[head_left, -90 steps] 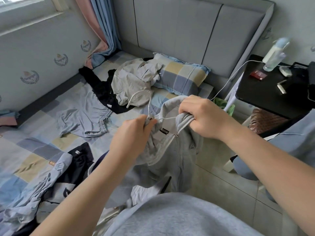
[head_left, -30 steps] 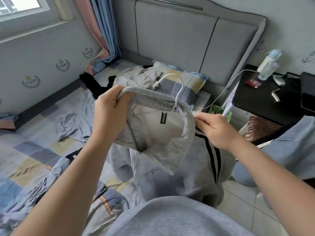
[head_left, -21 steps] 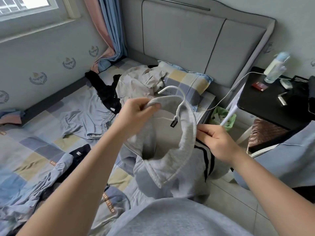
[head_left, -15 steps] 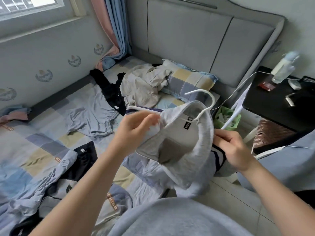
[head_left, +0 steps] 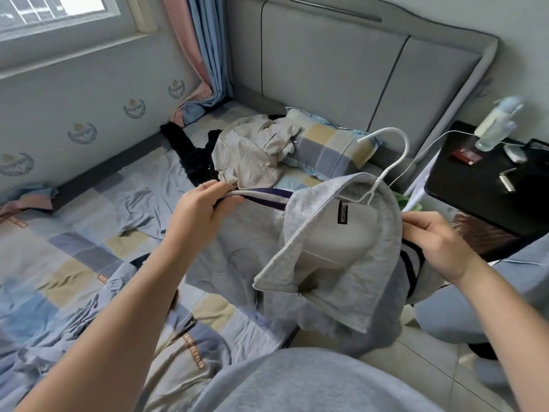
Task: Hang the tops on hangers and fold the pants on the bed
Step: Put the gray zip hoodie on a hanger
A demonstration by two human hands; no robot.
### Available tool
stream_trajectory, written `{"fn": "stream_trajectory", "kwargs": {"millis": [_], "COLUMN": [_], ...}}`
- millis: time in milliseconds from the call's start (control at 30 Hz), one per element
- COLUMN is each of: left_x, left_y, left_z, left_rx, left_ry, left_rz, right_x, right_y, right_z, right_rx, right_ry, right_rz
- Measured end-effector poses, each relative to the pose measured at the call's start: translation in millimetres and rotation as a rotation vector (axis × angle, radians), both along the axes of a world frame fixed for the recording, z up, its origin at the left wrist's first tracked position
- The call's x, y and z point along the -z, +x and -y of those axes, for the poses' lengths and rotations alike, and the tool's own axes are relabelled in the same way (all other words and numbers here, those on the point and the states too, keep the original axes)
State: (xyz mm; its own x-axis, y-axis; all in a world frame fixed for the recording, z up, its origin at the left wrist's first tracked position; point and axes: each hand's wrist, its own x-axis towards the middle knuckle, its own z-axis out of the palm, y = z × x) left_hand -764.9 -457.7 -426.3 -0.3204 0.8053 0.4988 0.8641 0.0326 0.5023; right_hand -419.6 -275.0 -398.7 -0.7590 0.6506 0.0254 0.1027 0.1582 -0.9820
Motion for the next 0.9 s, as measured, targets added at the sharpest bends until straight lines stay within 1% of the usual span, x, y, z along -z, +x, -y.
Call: {"fn": "stream_trajectory", "kwargs": {"millis": [133, 267, 333, 367, 400, 467, 500, 533, 567, 600, 667, 700, 800, 833, 900], "left_x": [-10.4, -21.3, -24.6, -25.9, -26.8, -25.2, -23.2, -21.2, -19.7, -18.9, -19.7, -18.7, -15.4, -14.8, -16.2], "left_y": [-3.0, 2.4, 0.5, -1.0, -2.8, -5.8, -5.6, -3.8, -0.3, 5.3, 21.1, 29.7, 56.7, 63.2, 68.1], "left_z": [-0.8, 2.1, 1.5, 0.5, -0.9, -2.8, -2.4, -1.4, 0.4, 2.5, 4.4, 2.7, -3.2, -4.2, -4.6], "left_rx": [-0.038, -0.111, -0.13, -0.145, -0.173, -0.246, -0.252, -0.205, -0.116, -0.011, 0.16, 0.201, 0.199, 0.174, 0.121], "left_ry": [0.005, -0.005, 0.008, -0.008, -0.065, -0.241, -0.307, -0.329, -0.315, -0.281, -0.22, -0.2, -0.139, -0.116, -0.074], "left_rz": [-0.006, 0.11, 0.11, 0.112, 0.121, 0.139, 0.165, 0.214, 0.267, 0.28, 0.163, 0.081, -0.173, -0.224, -0.222], "right_x": [-1.5, 0.3, 2.5, 2.5, 2.0, 1.8, 2.0, 2.4, 2.8, 3.3, 4.4, 4.6, 2.0, 0.7, -3.9], "right_y": [-3.3, 0.9, 3.0, 3.3, 3.3, 2.0, 1.0, -0.1, -1.2, -2.2, -5.5, -8.1, -18.5, -22.1, -29.1], "right_z": [5.6, 8.6, 11.9, 14.4, 17.1, 21.4, 23.0, 23.9, 24.5, 24.9, 26.3, 26.9, 28.6, 28.9, 29.7], "right_rx": [-0.026, -0.063, -0.087, -0.092, -0.089, -0.063, -0.04, -0.017, 0.003, 0.005, -0.025, -0.048, -0.109, -0.125, -0.145], "right_ry": [-0.034, -0.058, -0.053, -0.06, -0.073, -0.088, -0.084, -0.079, -0.076, -0.067, -0.03, -0.018, 0.008, 0.021, 0.055], "right_rz": [0.018, 0.098, 0.11, 0.087, 0.051, -0.014, -0.039, -0.057, -0.069, -0.072, -0.047, -0.031, 0.009, 0.02, 0.04]}}
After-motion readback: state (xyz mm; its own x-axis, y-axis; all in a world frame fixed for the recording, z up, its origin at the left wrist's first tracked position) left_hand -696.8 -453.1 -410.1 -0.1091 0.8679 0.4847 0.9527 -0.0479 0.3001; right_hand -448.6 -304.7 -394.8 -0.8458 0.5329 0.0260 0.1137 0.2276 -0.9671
